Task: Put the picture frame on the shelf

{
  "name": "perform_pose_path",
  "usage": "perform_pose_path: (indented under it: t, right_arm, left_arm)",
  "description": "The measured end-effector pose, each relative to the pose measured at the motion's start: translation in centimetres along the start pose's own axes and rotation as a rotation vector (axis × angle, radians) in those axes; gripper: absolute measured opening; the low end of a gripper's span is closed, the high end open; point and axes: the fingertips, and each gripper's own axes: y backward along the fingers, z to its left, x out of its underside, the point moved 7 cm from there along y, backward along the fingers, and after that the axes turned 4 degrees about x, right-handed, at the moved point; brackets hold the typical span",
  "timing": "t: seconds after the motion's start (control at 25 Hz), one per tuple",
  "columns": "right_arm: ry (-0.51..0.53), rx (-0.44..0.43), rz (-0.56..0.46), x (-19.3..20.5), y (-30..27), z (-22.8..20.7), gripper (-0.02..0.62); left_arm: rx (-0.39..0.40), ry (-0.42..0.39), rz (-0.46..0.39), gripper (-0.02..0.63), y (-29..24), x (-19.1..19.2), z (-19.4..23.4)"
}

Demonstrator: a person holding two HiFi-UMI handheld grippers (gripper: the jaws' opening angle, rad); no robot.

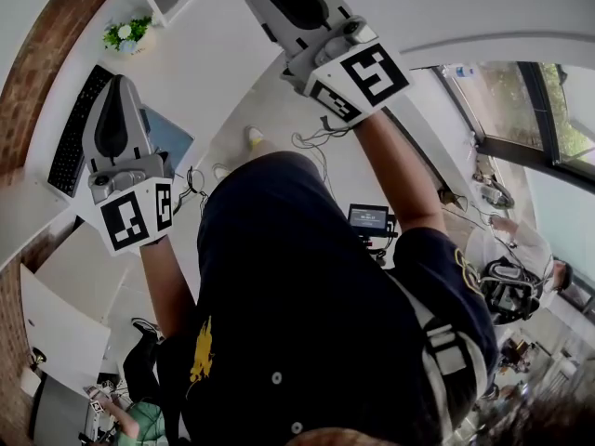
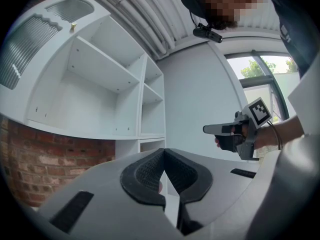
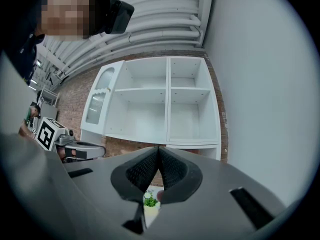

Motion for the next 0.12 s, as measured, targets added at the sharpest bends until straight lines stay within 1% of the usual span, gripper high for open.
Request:
perform_pose_path:
  t: [0.12]
  right_arm:
    - [0.012, -0.009, -0.001, -0.05, -0.02, 0.16, 0.005]
  left_arm:
    - [0.000, -0.001, -0.002, 0.017, 0.07, 0.05, -0.11]
